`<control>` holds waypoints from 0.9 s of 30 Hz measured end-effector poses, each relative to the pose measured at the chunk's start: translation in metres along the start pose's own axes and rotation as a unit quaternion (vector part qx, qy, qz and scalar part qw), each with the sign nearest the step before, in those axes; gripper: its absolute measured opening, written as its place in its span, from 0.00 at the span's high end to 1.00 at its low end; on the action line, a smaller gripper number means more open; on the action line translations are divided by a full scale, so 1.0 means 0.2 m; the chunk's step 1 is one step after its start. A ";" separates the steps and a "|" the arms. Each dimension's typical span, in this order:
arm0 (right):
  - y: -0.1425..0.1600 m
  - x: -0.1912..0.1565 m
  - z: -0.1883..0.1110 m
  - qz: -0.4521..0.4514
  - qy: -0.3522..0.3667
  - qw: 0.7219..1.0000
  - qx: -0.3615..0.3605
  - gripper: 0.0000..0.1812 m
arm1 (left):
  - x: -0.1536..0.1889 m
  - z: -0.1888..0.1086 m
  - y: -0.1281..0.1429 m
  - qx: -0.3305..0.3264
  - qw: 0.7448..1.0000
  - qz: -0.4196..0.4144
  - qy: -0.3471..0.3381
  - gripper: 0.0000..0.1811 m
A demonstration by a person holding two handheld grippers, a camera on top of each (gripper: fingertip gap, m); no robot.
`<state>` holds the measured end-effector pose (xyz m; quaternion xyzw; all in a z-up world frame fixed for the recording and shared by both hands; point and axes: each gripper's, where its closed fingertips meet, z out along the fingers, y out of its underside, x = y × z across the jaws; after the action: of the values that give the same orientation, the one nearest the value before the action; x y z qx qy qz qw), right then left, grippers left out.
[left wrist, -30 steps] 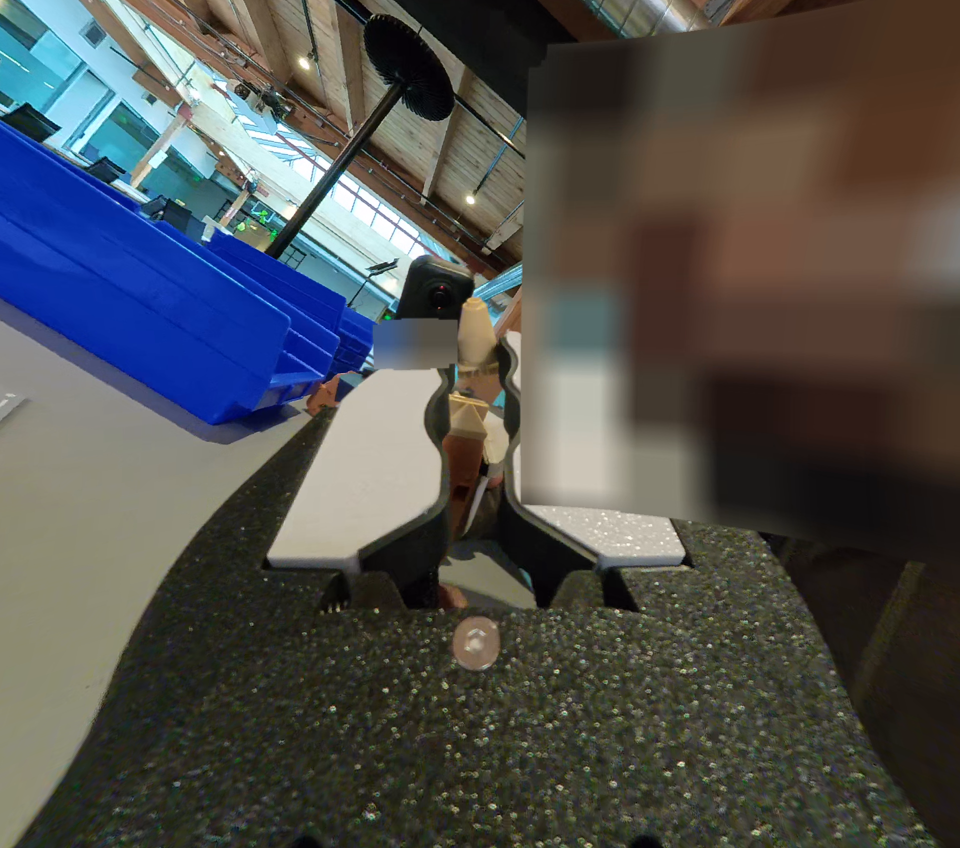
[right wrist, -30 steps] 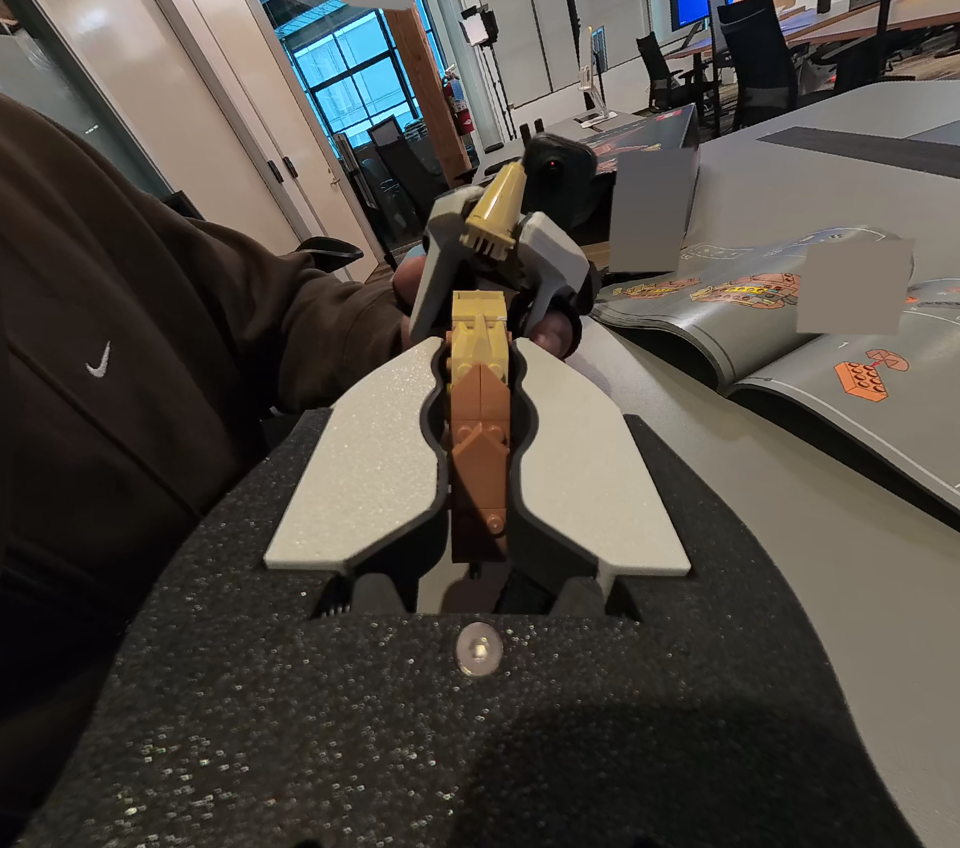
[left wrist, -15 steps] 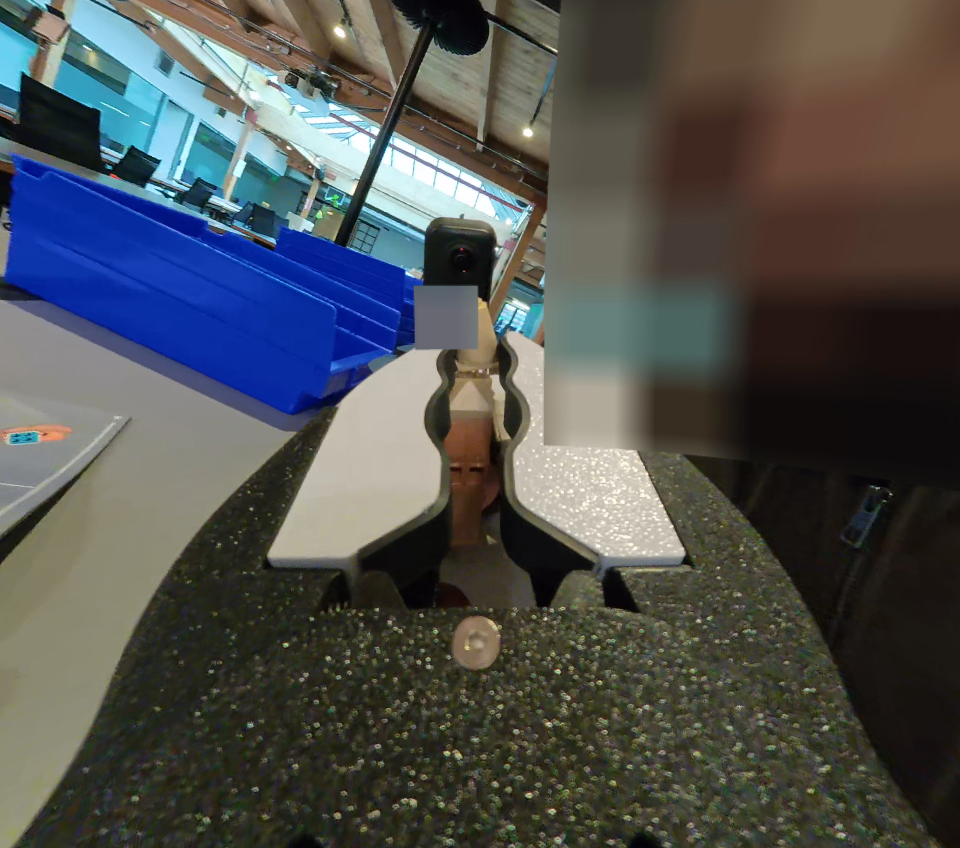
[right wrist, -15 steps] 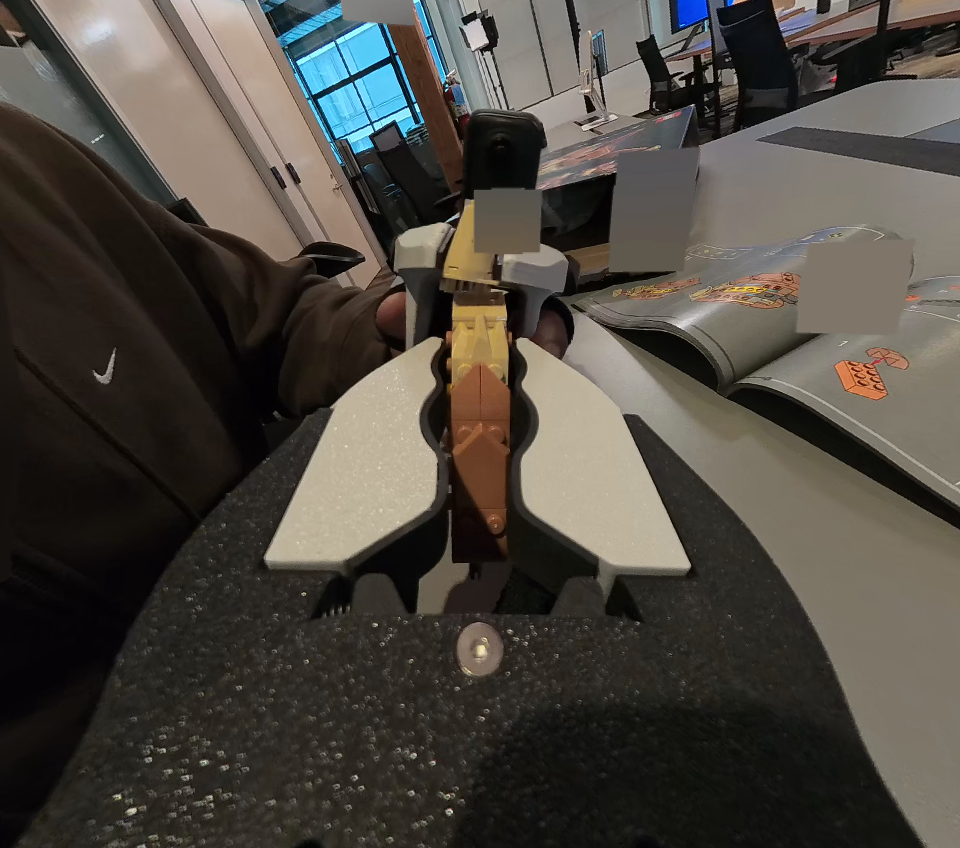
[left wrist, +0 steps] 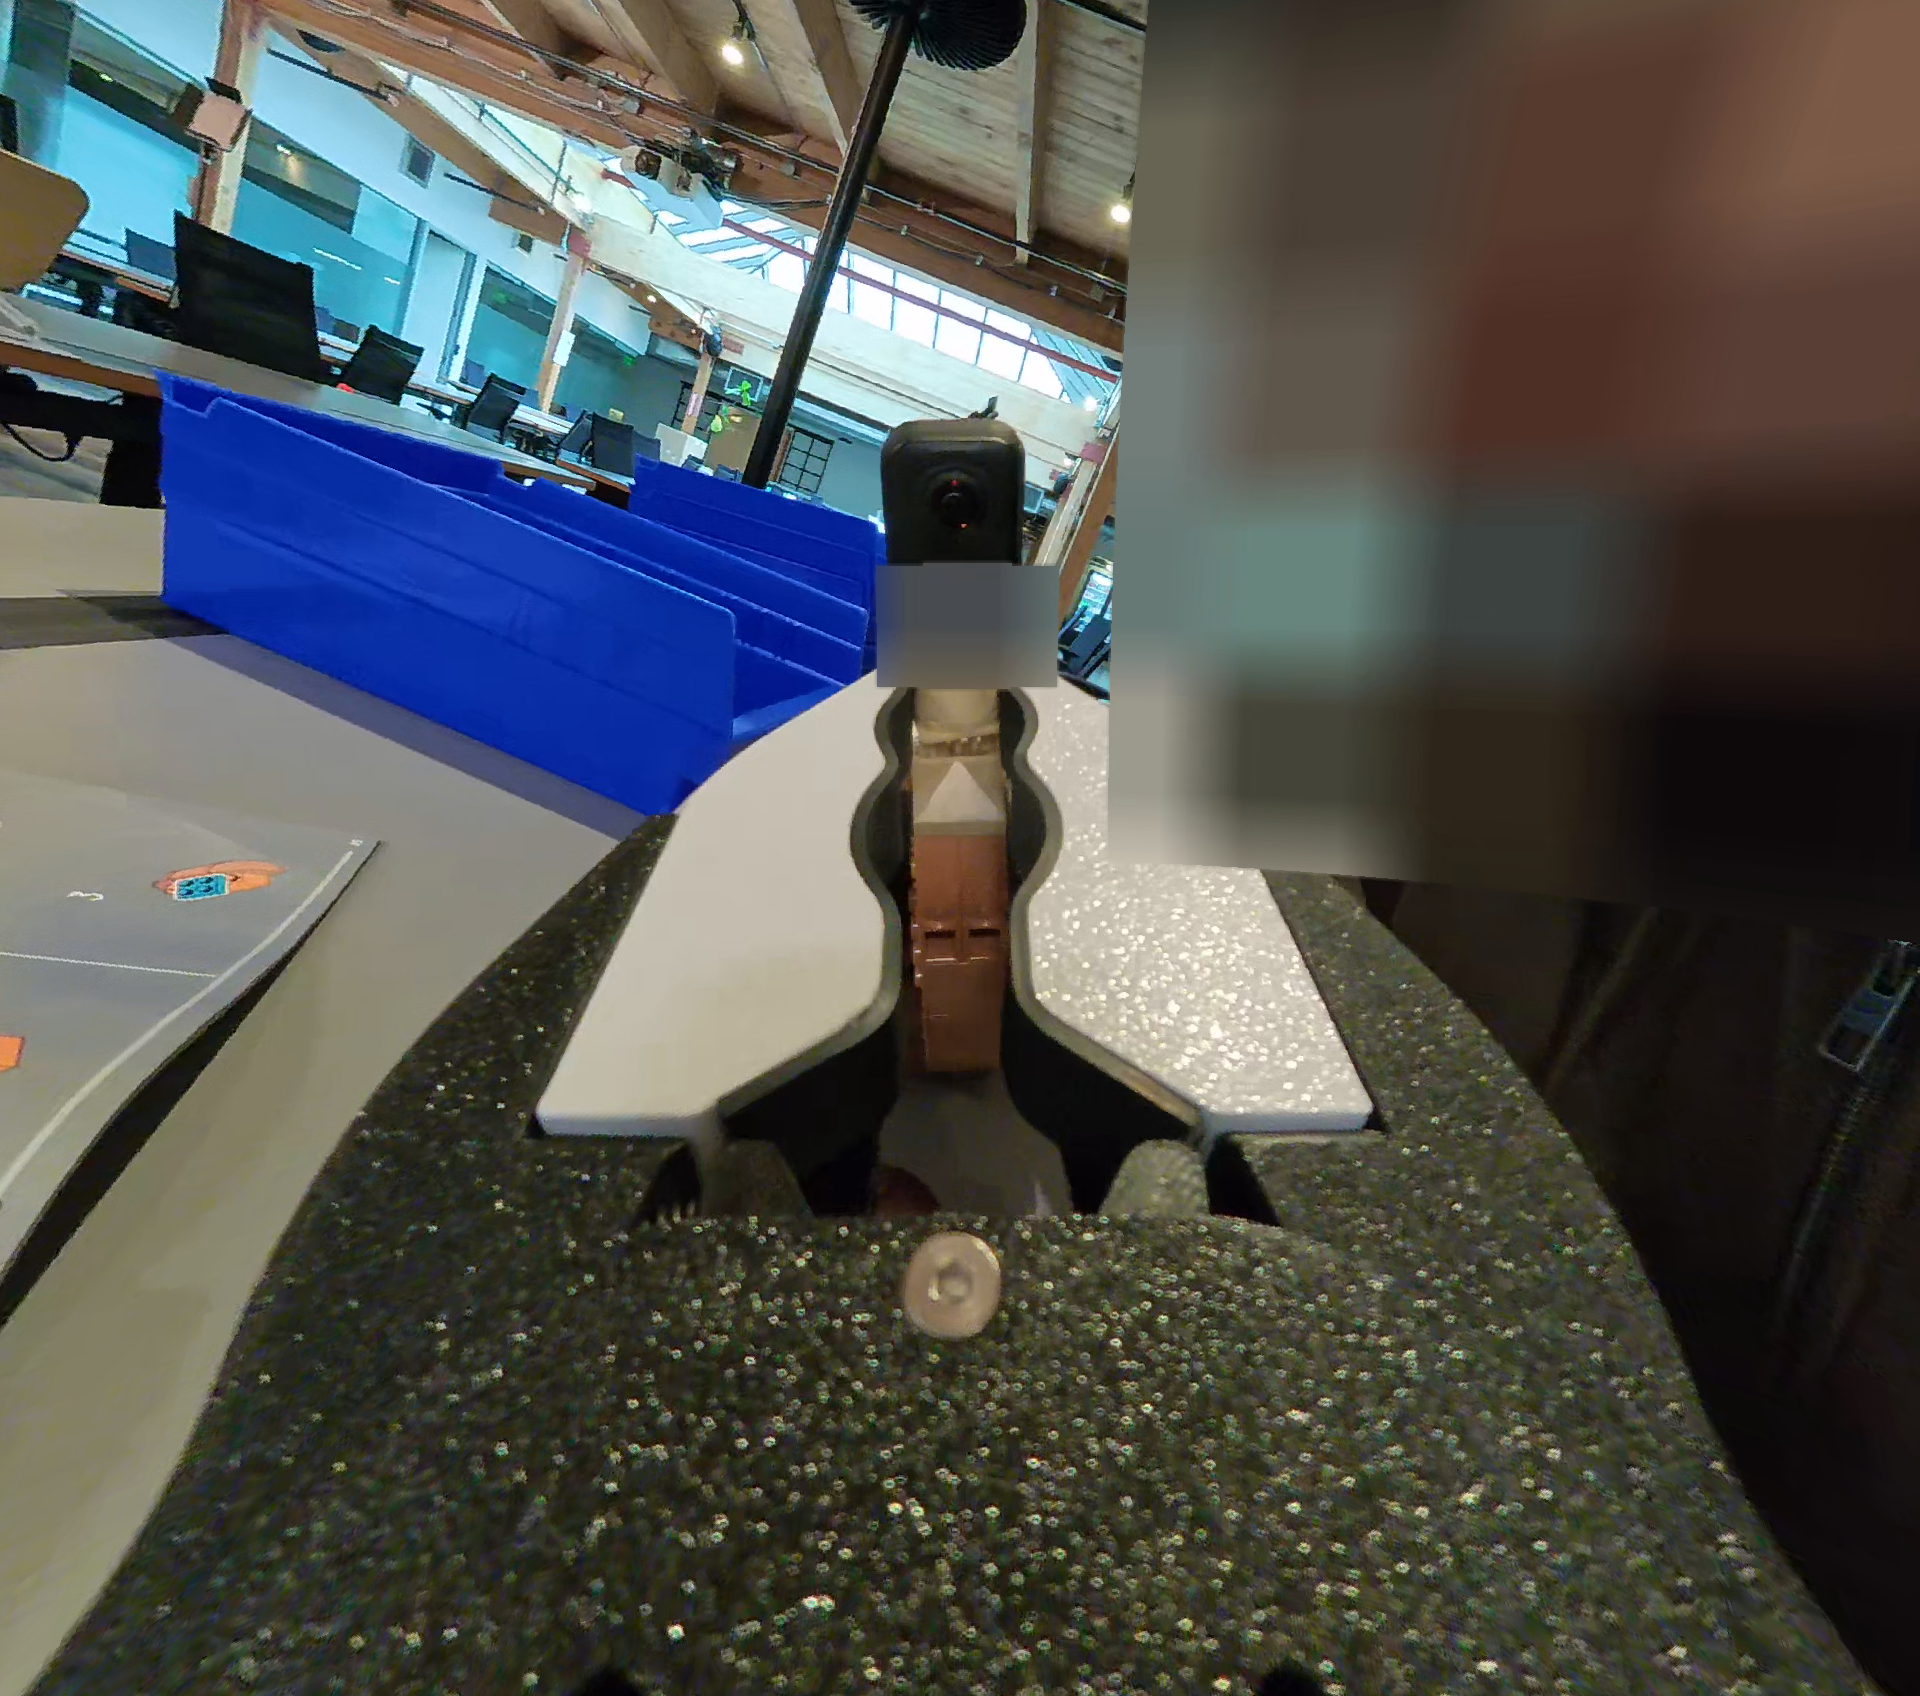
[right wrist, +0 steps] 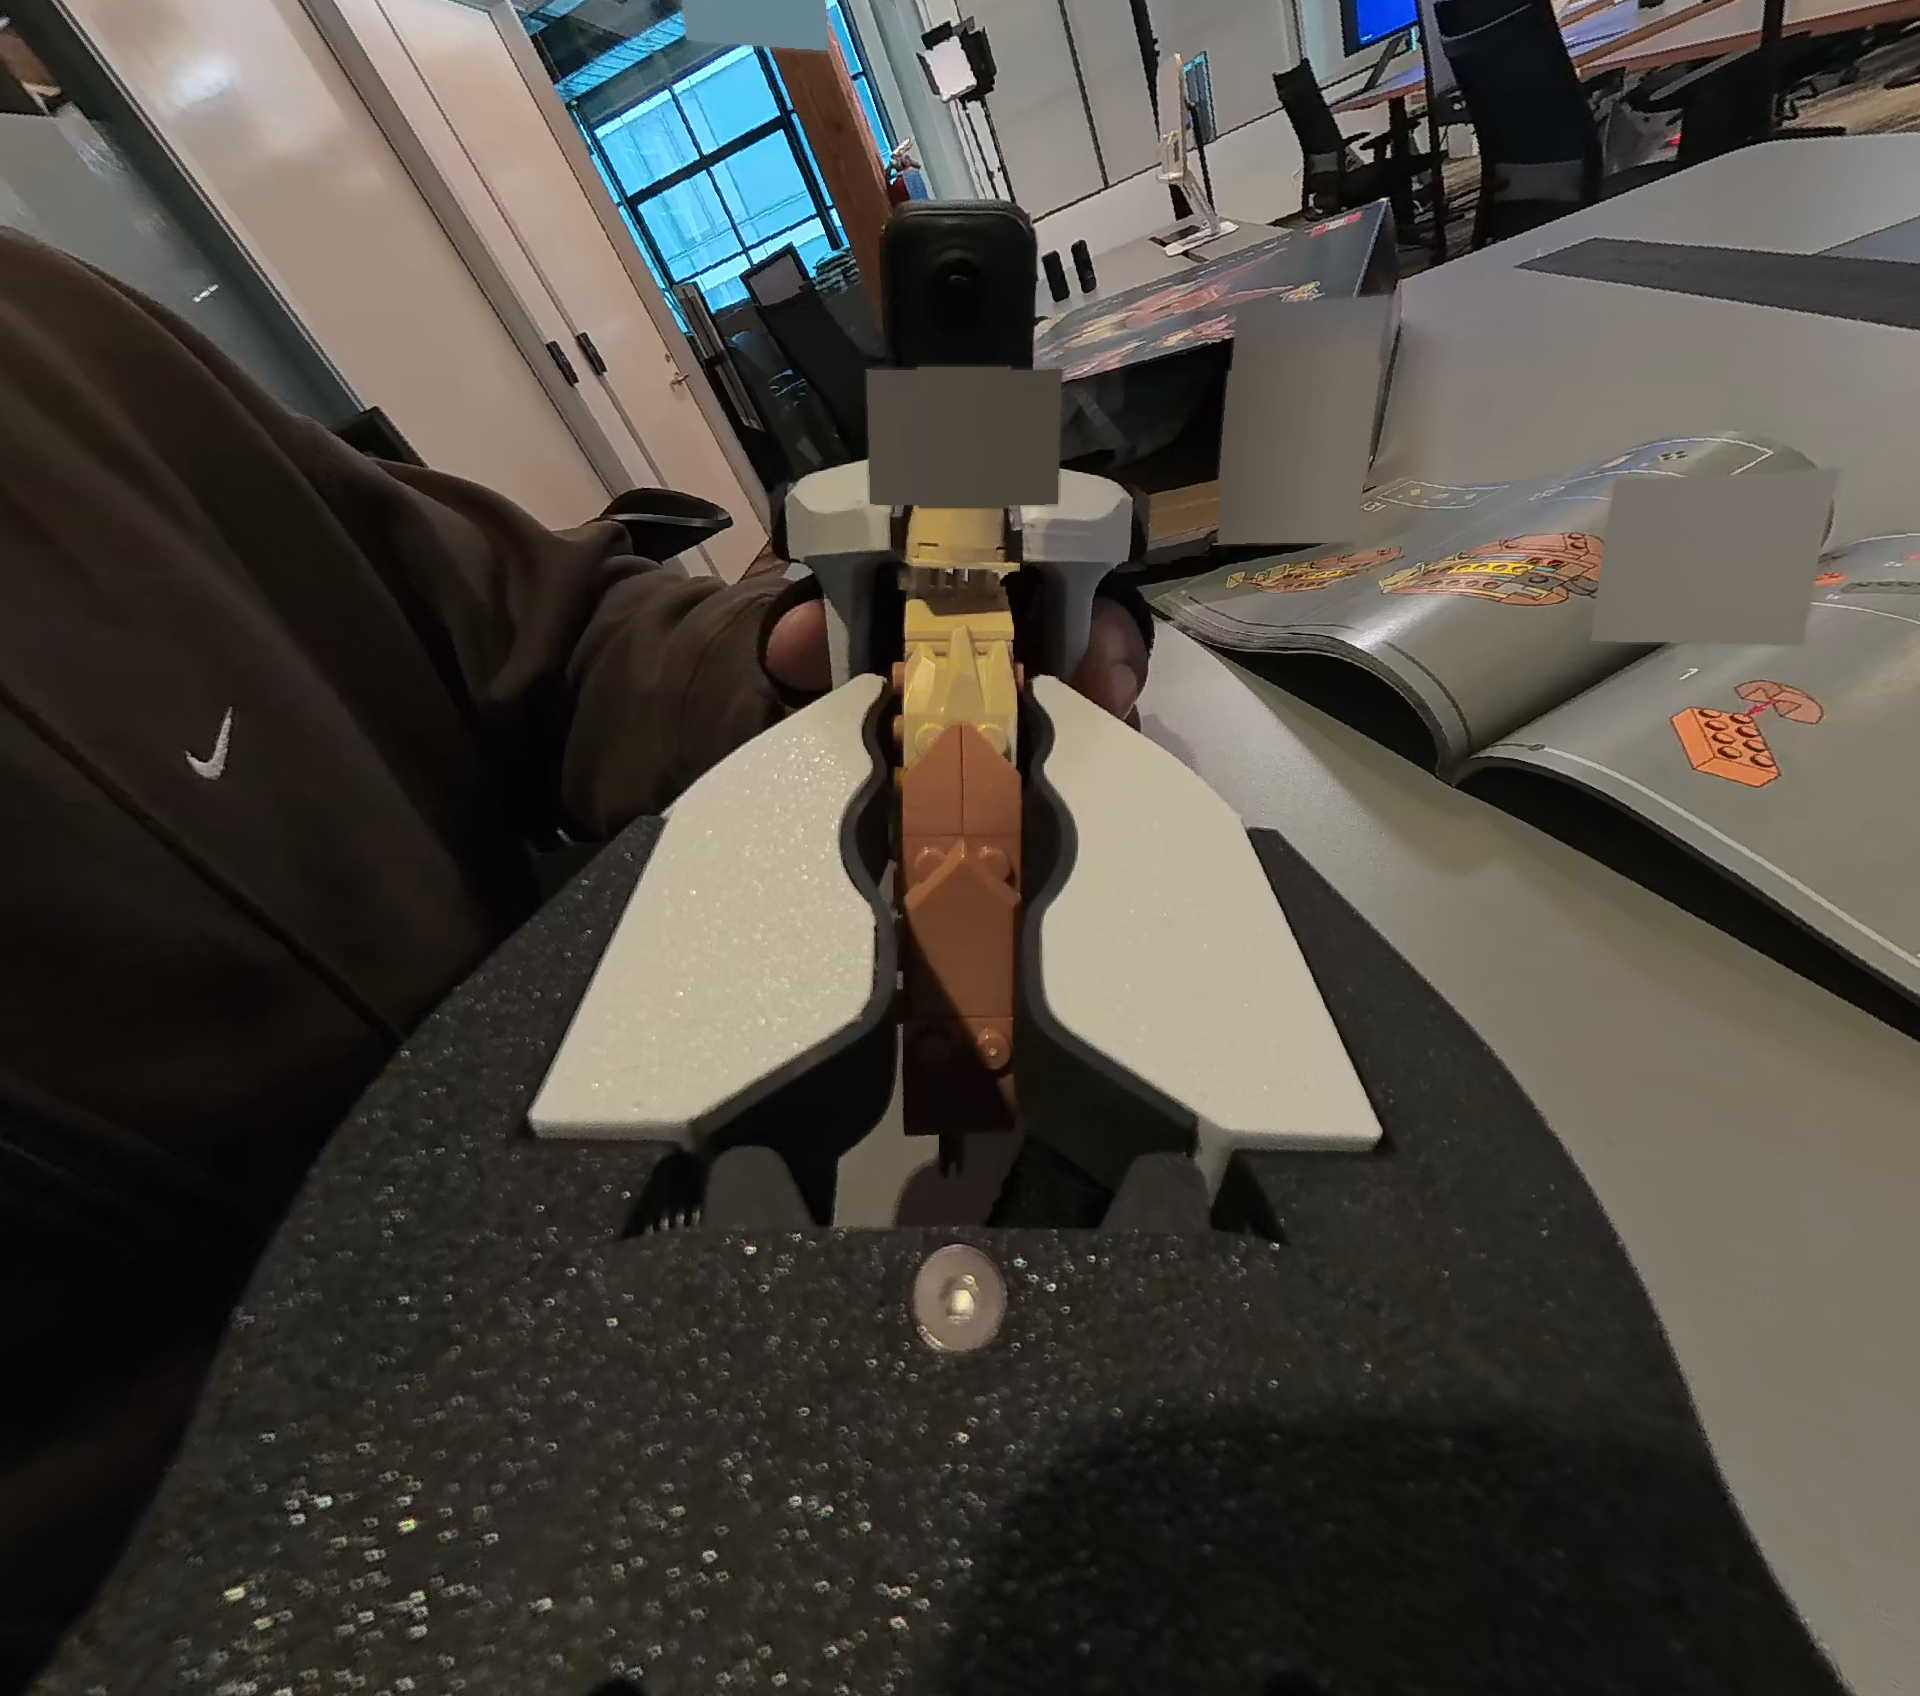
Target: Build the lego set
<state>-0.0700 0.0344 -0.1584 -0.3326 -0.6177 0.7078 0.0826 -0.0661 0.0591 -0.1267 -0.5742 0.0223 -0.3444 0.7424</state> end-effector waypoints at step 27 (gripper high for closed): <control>0.00 -0.01 0.00 0.006 -0.015 1.000 -0.002 0.89 | 0.00 0.00 0.01 -0.012 1.000 -0.018 0.016 0.91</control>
<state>-0.0677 0.0327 -0.1582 -0.3260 -0.6180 0.7121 0.0690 -0.0655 0.0598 -0.1286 -0.5778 0.0283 -0.3664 0.7288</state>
